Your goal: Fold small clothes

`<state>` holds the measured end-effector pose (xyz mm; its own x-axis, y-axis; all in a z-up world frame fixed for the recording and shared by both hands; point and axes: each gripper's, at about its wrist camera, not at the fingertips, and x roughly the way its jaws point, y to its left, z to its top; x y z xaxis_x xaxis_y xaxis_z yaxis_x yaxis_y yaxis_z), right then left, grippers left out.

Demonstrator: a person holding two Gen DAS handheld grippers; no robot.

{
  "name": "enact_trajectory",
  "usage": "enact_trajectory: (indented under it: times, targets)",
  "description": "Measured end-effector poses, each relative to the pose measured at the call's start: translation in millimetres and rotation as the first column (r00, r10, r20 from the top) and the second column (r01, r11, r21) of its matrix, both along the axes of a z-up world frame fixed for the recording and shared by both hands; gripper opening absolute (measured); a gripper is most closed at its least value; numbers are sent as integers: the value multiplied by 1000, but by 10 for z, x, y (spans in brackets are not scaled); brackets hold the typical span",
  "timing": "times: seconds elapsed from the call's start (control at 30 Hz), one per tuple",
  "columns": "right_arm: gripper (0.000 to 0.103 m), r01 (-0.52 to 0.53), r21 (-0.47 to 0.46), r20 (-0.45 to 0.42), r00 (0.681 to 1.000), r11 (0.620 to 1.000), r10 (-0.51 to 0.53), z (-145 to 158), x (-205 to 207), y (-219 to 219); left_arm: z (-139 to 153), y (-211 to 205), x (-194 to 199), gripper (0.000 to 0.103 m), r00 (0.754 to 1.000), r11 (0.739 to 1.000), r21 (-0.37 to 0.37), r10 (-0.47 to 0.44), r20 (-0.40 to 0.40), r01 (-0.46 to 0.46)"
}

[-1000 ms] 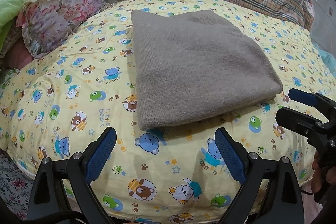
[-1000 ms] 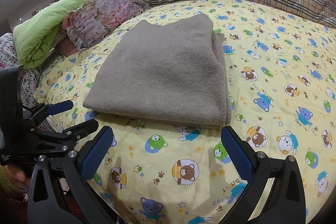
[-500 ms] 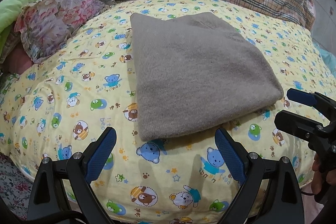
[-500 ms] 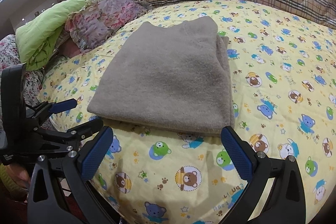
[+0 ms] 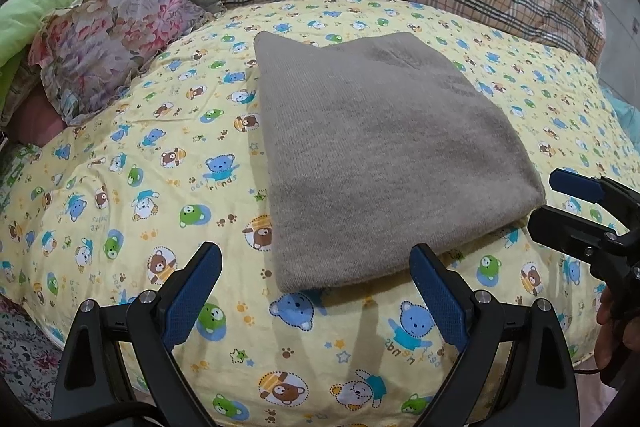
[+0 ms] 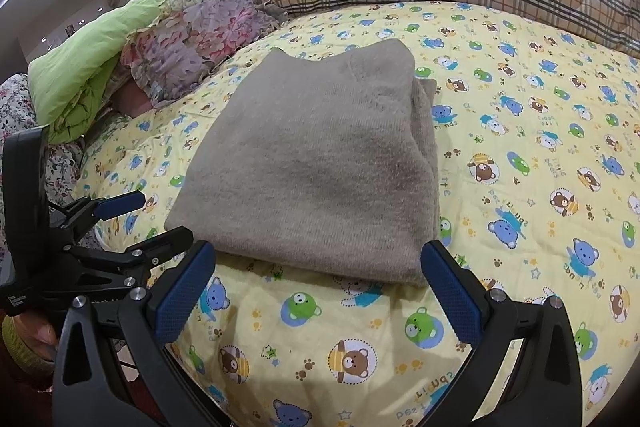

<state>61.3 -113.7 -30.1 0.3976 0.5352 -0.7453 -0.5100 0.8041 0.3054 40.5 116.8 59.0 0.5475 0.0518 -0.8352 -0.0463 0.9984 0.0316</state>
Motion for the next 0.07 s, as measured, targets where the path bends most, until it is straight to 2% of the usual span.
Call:
enact_trajectory:
  times: [0.07]
  targets:
    - [102,-2,1,1,1000,1000,2,11,20,-5,27,17,17,95,1000,1000,-2,3,3,-3]
